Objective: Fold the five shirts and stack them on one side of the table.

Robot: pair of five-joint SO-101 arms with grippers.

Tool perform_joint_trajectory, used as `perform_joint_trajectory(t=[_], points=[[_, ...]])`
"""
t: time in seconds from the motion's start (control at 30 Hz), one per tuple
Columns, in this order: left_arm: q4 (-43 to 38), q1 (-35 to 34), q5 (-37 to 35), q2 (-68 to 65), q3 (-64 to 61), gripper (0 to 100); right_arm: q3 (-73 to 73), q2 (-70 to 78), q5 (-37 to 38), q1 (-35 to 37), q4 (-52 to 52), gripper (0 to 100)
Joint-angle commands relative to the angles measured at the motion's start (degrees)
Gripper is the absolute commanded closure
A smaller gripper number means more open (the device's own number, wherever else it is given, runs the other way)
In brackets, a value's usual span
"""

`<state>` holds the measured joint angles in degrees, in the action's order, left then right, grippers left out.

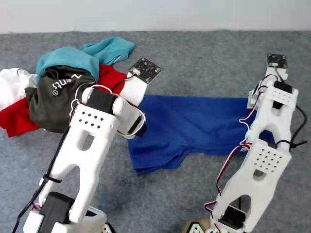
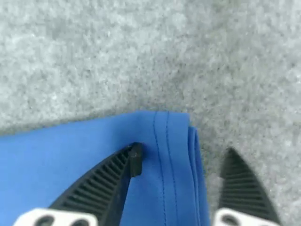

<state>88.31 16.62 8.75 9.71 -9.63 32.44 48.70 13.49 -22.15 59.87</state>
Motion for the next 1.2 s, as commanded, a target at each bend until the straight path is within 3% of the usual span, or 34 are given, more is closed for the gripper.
perform_joint_trajectory(t=[0.0,0.07,0.17,0.53,0.67,0.93,1.17], points=[[-0.7,0.5,-0.5,2.2,-0.5,80,2.3,0.0,-0.5,0.1,-0.7,92.4],[-0.9,0.6,-0.5,2.2,-1.4,80,2.4,0.1,-0.5,0.0,-0.7,99.8],[-0.9,0.7,-0.5,2.2,-1.6,80,2.4,0.1,-0.5,0.0,-1.2,95.1],[-0.8,0.7,-0.5,2.2,-1.8,80,2.5,0.7,-0.8,0.0,-14.5,98.8],[-0.6,0.7,-0.5,2.2,-1.8,80,2.5,0.2,-0.4,0.2,-14.5,97.3],[-0.5,0.7,-0.5,2.2,-1.8,80,7.8,-9.6,1.3,0.3,7.0,71.2],[-0.5,0.7,-0.5,2.2,-1.8,80,8.4,-16.4,14.1,-0.1,26.1,79.5]])
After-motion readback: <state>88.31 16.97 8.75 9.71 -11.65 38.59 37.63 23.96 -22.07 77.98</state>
